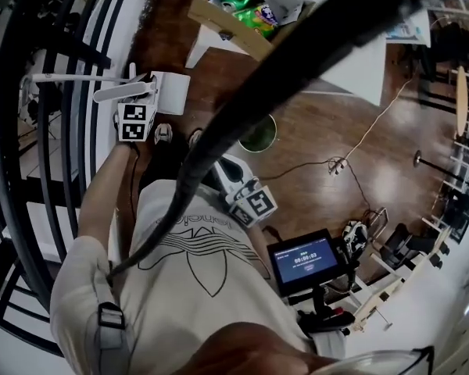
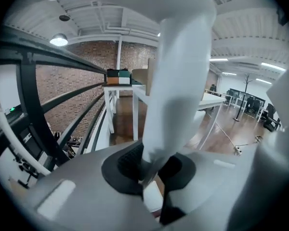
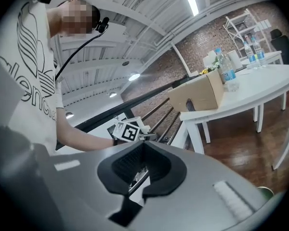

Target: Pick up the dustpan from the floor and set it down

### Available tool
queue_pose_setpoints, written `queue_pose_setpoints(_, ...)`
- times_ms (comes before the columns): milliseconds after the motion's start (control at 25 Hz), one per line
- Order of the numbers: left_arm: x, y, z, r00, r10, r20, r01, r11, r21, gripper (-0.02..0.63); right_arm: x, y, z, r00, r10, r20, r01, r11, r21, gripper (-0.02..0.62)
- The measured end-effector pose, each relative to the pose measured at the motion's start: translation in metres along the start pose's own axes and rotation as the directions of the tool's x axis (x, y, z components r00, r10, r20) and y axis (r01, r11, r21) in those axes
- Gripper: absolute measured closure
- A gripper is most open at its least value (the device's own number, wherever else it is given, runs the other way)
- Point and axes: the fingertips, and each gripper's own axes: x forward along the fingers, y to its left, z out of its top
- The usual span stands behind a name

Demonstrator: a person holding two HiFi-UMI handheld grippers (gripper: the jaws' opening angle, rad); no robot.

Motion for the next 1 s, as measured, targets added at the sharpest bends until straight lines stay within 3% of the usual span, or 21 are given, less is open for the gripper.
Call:
queue_pose_setpoints(200, -0.05, -0.03, 0.059, 0.999, -0.01, 0.045, 0.01, 1.0, 0.005, 0.543, -0.001, -0.009, 0.043, 0.995, 0.019, 0.103, -0.015, 0.999, -0.042, 0.592)
queue_pose_setpoints(520, -0.085, -0.031, 0.117, 0.992, 0.014, 0.129, -0.013, 1.0, -0.014, 0.546, 0.02, -0.005, 0.079, 0.978, 0.105, 0.179, -0.087, 0.99, -0.109, 0.594)
queue_pose_setpoints(720, -0.09, -0.041, 0.117, 0.991, 0.001, 0.131, -0.002, 1.0, 0.005, 0.546, 0.02, -0.003, 0.081, 0.975, 0.125, 0.183, -0.106, 0.988, -0.108, 0.594)
queue_pose_setpoints(1000, -0.071, -0.037, 0.071, 0.998, 0.02, 0.063, -0.018, 0.999, -0.037, 0.544, 0.017, -0.002, 0.063, 0.986, 0.111, 0.123, -0.1, 0.991, -0.089, 0.594)
